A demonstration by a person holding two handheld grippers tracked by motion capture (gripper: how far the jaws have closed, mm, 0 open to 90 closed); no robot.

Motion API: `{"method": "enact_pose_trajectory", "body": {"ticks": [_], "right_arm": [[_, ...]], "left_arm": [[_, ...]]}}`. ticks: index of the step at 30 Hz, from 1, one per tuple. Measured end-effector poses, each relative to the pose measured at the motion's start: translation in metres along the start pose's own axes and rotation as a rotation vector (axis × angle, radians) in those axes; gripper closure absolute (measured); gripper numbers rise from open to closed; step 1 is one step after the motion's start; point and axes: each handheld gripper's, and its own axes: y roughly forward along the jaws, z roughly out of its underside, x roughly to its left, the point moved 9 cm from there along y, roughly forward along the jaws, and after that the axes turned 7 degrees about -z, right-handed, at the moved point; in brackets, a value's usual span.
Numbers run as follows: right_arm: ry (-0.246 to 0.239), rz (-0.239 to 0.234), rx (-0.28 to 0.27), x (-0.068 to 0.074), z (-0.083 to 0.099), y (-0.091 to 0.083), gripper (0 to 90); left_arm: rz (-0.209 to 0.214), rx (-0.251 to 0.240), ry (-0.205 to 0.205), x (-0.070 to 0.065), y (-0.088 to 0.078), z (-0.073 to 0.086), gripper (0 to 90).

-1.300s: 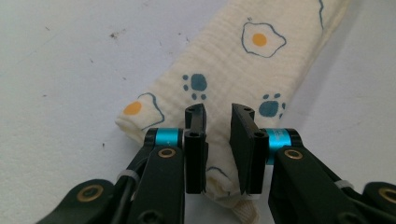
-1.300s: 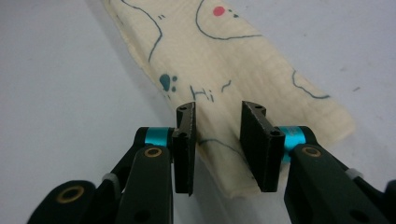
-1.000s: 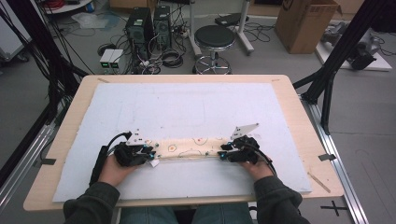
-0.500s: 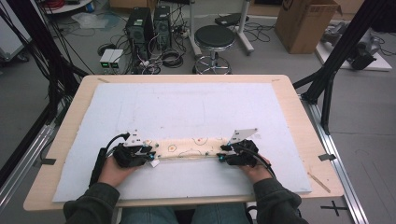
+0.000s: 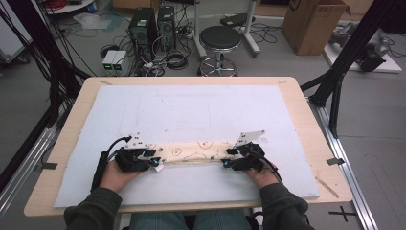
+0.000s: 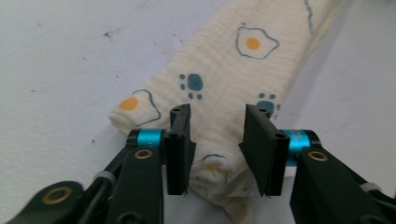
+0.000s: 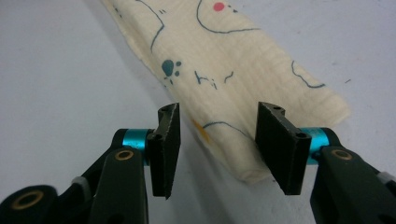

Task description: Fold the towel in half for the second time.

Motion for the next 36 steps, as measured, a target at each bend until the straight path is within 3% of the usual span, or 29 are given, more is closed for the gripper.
{"method": "enact_pose_trajectory", "body": {"ticks": [9,17,23,30,33,36], "right_arm": [[0.009,-0.024,-0.079,0.006,-0.011,-0.011,41.2],[0.033,-0.021,-0.147,0.003,-0.019,-0.024,35.5],[0.047,0.001,-0.151,-0.008,-0.024,-0.032,34.3],[0.077,0.043,-0.149,-0.029,-0.033,-0.038,35.9],[0.086,0.053,-0.144,-0.038,-0.036,-0.038,38.6],[0.122,0.067,-0.133,-0.049,-0.039,-0.036,40.4]], "left_arm": [[0.01,-0.074,-0.005,0.0,-0.014,-0.009,52.9],[-0.021,-0.109,-0.035,0.007,-0.02,-0.014,47.6],[-0.026,-0.13,-0.086,0.014,-0.021,-0.019,46.2],[-0.063,-0.142,-0.123,0.027,-0.017,-0.033,45.1],[-0.073,-0.114,-0.131,0.032,-0.011,-0.031,45.0],[-0.106,-0.113,-0.171,0.042,-0.006,-0.03,45.5]]}}
